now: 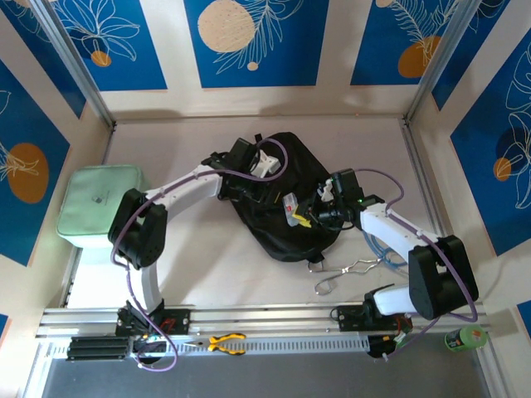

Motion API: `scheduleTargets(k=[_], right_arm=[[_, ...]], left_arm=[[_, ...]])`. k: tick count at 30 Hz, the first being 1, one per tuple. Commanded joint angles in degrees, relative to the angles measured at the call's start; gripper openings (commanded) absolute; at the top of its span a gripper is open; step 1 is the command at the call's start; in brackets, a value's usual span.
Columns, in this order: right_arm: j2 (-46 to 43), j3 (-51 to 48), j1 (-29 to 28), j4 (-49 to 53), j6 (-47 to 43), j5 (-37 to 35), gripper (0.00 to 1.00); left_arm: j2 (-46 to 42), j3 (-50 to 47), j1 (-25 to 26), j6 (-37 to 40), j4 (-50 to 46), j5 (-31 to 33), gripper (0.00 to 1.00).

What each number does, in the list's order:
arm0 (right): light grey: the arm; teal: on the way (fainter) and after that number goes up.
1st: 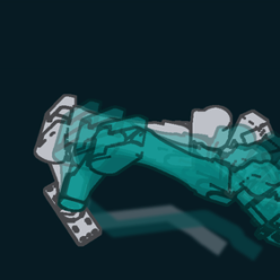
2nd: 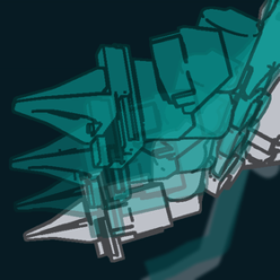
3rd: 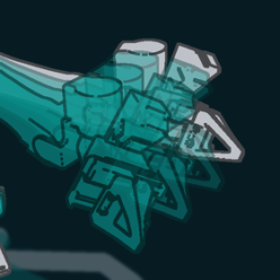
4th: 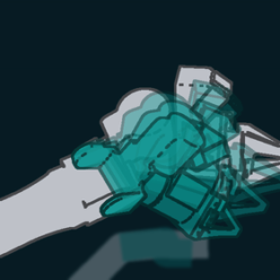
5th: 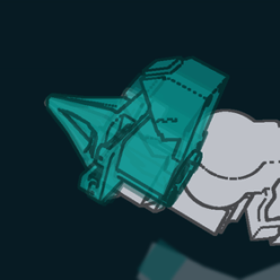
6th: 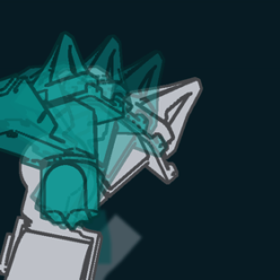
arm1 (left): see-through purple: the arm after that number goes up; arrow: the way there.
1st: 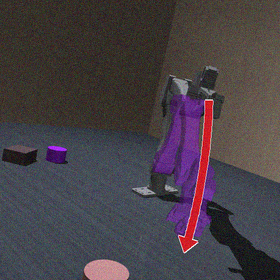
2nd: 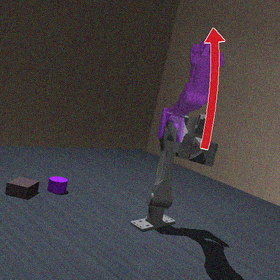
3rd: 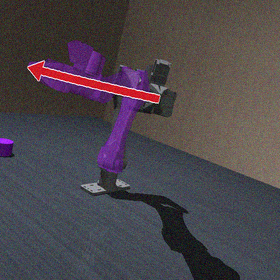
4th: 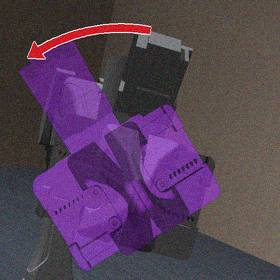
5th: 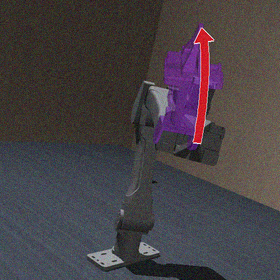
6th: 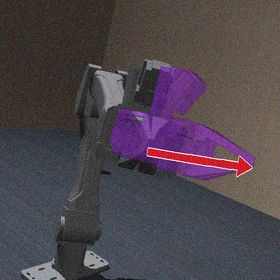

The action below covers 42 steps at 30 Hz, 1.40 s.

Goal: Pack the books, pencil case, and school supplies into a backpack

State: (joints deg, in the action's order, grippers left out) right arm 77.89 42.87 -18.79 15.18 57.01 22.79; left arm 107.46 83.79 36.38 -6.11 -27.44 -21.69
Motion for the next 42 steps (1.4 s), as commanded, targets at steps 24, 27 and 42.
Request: scheduleTargets(k=[24,27,42], right_arm=[[-0.1,-4.1,5.7,9.6,5.2,-3.6,0.04],[0.2,-4.0,5.7,9.5,5.2,-3.9,0.04],[0.1,-4.2,5.7,9.8,4.9,-4.9,0.03]], left_arm=[[20.5,23.6,4.6,16.6,-19.9,16.7,0.61],[22.8,25.6,4.7,16.4,-21.9,18.6,0.62],[18.7,25.4,4.7,13.8,-18.6,21.5,0.2]])
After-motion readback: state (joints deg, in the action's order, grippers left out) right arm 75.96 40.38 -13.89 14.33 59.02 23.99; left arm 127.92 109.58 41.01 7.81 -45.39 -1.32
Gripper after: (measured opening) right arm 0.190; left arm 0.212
